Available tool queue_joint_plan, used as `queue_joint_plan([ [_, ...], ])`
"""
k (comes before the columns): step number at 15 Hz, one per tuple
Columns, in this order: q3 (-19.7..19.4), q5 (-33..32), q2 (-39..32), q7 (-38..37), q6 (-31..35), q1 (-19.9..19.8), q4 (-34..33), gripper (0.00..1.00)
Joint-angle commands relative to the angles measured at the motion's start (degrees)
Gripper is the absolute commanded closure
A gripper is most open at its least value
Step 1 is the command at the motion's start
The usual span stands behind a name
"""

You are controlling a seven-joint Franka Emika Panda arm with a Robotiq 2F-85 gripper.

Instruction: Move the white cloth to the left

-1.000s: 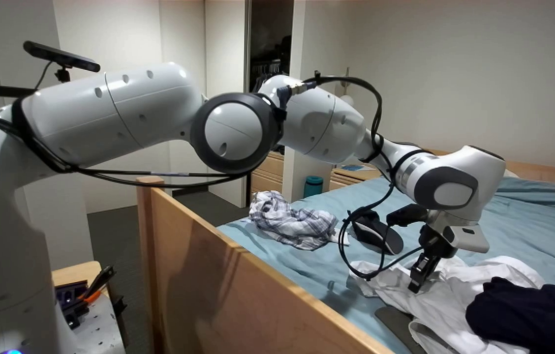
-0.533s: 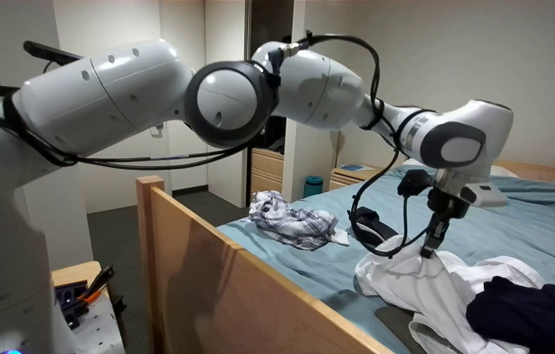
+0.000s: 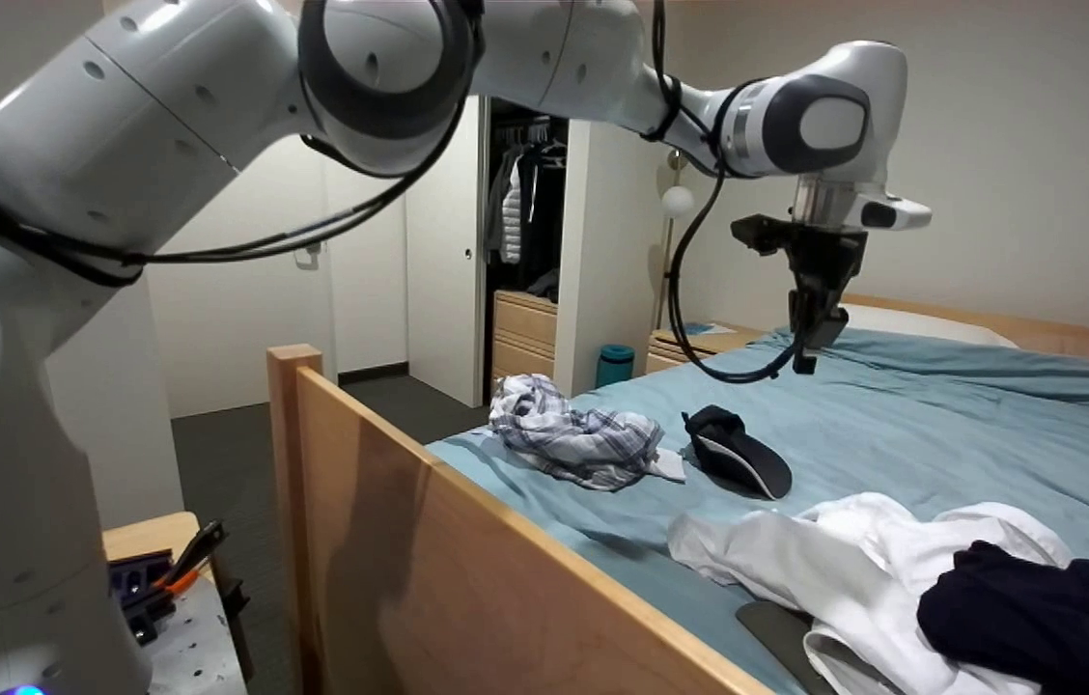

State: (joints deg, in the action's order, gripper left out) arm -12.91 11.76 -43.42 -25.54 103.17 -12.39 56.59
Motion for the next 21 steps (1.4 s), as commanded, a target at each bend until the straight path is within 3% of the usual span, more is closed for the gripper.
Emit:
queue_joint_plan([
  [1,-0.65,-5.26,11.66,7.18,4.68,4.95,13.67,0.68],
  [4,-0.54,-3.94,17.0,6.22,10.87,5.71,20.95,0.49],
  [6,-0.65,-0.69,17.31,4.26,9.91,3.76,22.35,0.36],
  [12,-0.57,7.38,8.45,1.54,2.06,-6.99,16.69,0.0],
  [16,-0.51,9.84,-0.05,-4.9,2.07,-10.49,10.57,0.0],
  [21,0.71,11.21,-9.88,-15.79,2.29,-10.7,0.69,0.0],
])
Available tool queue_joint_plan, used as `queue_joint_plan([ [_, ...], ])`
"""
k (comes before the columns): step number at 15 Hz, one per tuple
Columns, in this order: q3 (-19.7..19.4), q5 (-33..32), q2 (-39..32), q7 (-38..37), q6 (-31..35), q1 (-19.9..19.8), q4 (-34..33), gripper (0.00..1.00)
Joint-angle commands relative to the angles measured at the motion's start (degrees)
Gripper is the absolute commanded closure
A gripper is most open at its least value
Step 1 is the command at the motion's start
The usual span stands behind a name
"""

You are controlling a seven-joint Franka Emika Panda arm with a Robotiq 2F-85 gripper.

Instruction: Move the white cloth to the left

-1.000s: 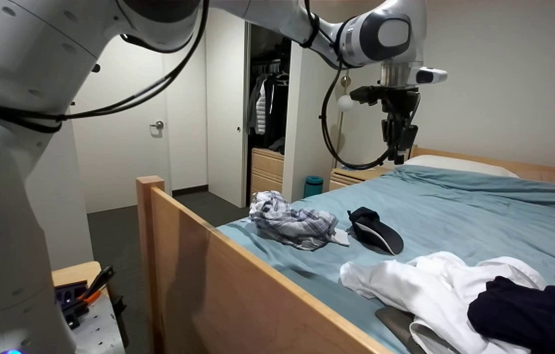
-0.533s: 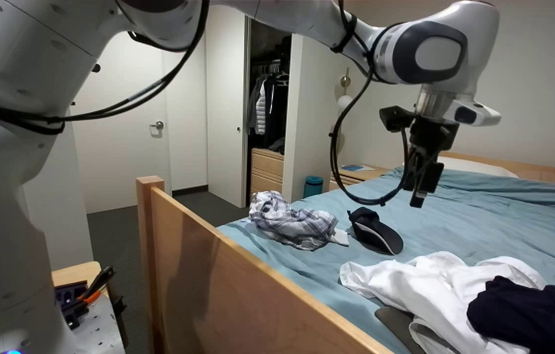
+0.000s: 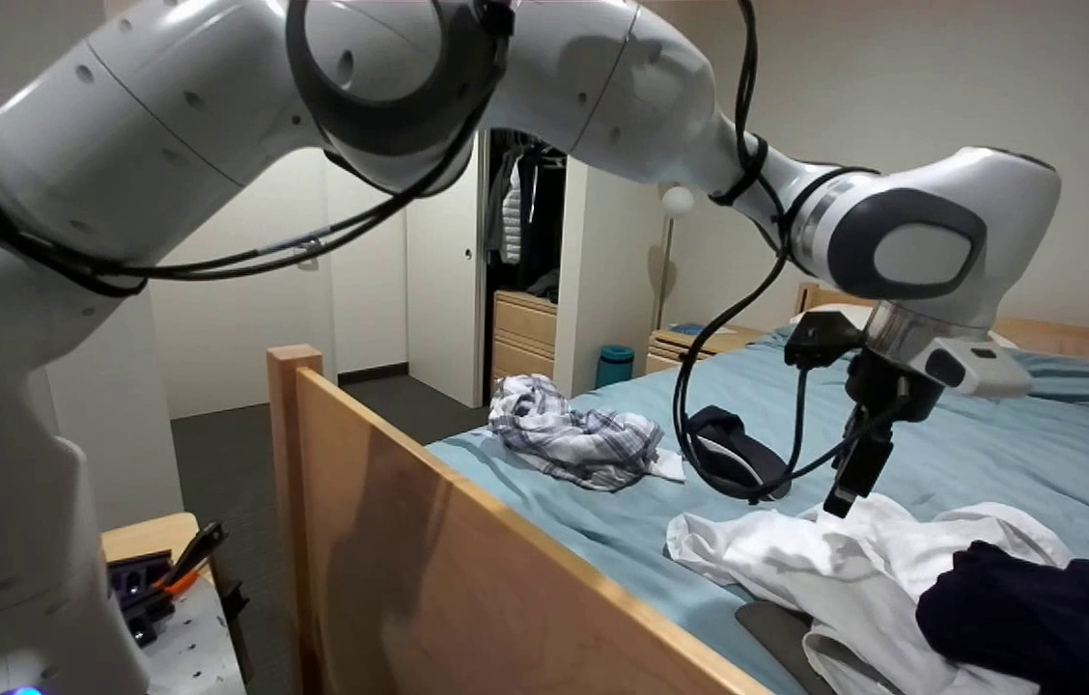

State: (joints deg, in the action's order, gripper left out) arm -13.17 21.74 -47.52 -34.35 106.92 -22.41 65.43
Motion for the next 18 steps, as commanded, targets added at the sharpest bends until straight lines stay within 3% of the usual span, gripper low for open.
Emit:
queue_joint_plan([
  [1,1.22,0.84,-7.23,-9.22,-1.52,-0.68,-9.97,0.0],
  [11,-0.39,-4.04,-18.96,-33.37,1.24,-1.48,-20.7,0.0],
  [18,-0.53,-10.07,-24.59,-41.35,0.39,-1.11,-25.95,0.01],
])
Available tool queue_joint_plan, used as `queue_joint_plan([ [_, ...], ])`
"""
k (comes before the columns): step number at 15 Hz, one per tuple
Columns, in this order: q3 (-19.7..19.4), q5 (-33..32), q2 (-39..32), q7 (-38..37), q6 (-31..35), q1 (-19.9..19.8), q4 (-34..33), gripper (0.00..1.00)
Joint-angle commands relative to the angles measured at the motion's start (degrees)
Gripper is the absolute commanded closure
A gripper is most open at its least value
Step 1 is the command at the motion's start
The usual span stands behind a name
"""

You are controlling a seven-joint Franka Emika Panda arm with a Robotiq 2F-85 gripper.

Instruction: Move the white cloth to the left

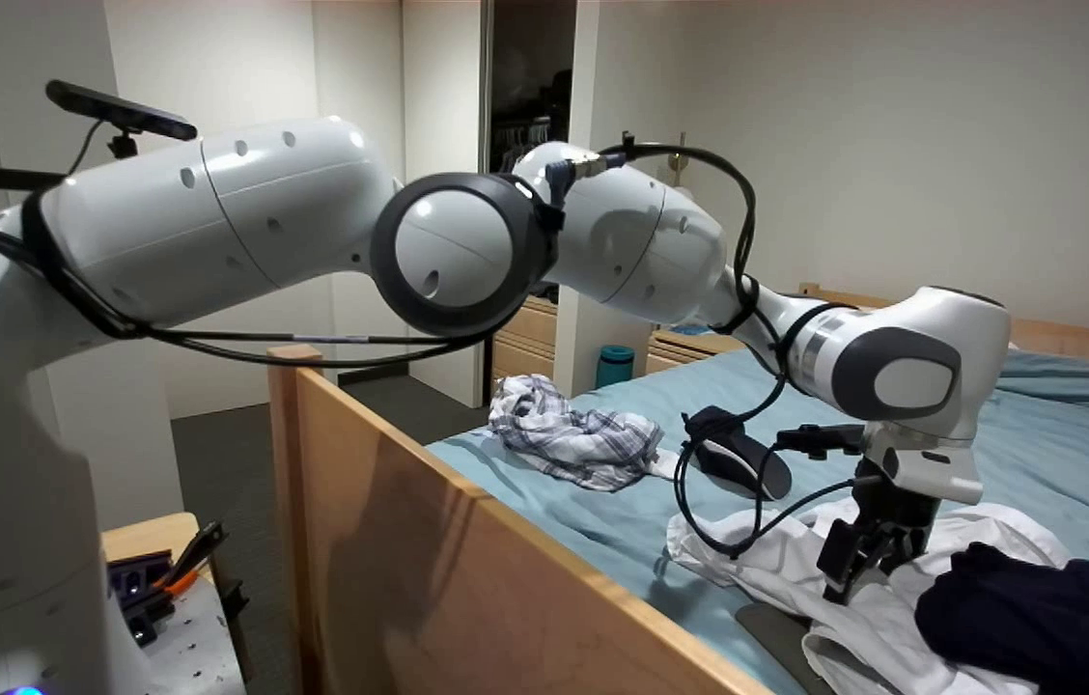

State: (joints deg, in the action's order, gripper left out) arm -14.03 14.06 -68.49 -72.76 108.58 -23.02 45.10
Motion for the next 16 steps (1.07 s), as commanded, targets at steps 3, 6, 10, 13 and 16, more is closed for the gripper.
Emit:
queue_joint_plan([
  [3,0.94,-3.43,-4.68,-2.78,-1.9,-0.78,-7.89,0.27],
  [6,0.15,-2.04,-3.9,-1.03,-1.14,-0.19,-7.07,0.48],
  [10,0.62,-1.59,-3.69,-0.24,-0.73,-0.45,-6.87,0.73],
  [13,1.42,-0.81,-3.35,0.68,-0.68,-1.01,-6.41,0.91],
  [16,3.51,0.87,-2.13,3.94,-0.58,-2.09,-5.73,0.95],
])
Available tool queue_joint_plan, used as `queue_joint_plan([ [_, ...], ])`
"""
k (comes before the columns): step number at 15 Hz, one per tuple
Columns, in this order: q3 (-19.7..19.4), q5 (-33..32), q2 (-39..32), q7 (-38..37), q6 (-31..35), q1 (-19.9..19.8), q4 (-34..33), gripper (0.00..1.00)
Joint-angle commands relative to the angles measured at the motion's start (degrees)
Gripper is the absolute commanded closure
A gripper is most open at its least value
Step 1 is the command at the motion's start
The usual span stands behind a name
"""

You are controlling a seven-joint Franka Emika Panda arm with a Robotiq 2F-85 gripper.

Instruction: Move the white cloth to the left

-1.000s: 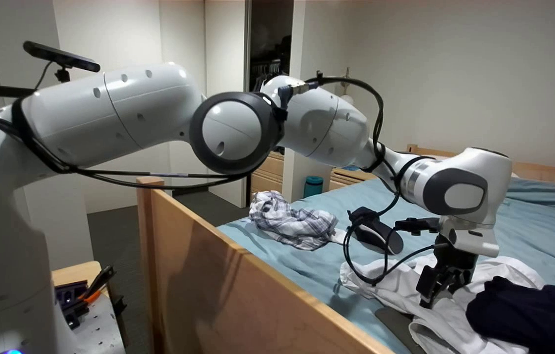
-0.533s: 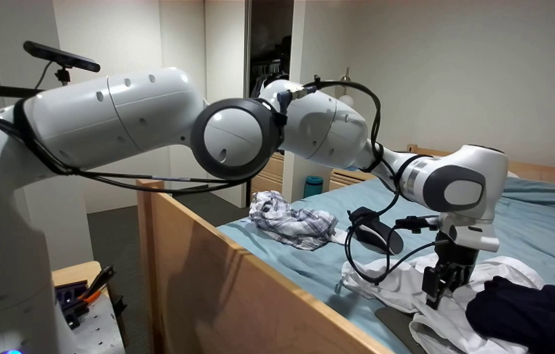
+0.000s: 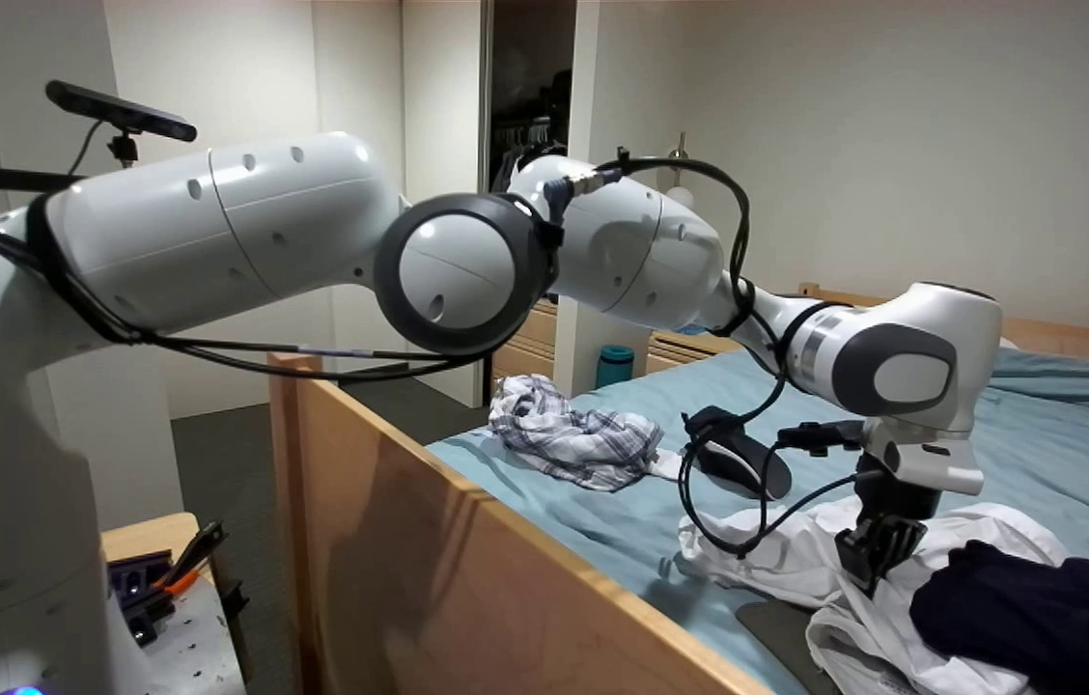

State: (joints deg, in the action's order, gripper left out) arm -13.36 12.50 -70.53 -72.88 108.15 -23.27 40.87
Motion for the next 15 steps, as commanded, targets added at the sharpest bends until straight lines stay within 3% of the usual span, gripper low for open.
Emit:
queue_joint_plan([
  [1,3.79,2.82,0.78,7.39,0.11,-2.13,-1.02,0.96],
  [7,6.16,1.31,7.81,21.97,-0.56,-0.5,3.0,0.93],
  [15,6.88,-1.28,21.08,38.88,-1.27,6.35,9.62,0.93],
])
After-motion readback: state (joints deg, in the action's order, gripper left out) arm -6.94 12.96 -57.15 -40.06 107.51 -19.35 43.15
